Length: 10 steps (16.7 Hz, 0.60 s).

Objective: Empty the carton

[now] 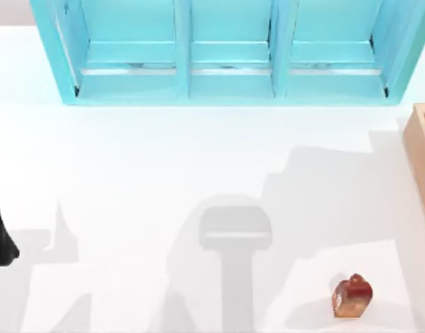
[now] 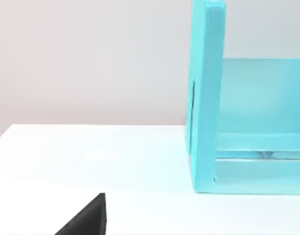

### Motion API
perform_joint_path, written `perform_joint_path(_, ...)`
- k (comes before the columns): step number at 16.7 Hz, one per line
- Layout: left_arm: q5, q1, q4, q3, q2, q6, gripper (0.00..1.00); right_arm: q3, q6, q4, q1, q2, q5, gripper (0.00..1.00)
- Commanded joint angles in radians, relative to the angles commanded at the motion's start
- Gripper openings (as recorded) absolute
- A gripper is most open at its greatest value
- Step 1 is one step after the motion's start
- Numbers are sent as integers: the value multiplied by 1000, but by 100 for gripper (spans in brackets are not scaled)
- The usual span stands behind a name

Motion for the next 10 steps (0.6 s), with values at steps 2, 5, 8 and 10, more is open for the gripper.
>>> perform_joint_path(2, 0, 0, 0, 0, 0, 0, 100, -2, 3, 3, 5, 7, 0, 0)
perform_joint_path(5, 0, 0, 0, 0, 0, 0, 100, 18, 58, 9, 71, 35, 7, 0)
perform_joint_path(8, 0, 0, 0, 0, 0, 0, 100, 56, 180, 29, 223, 88, 22, 0)
perform_joint_path(10, 0, 0, 0, 0, 0, 0, 100, 85, 267, 48, 326, 133, 33, 0)
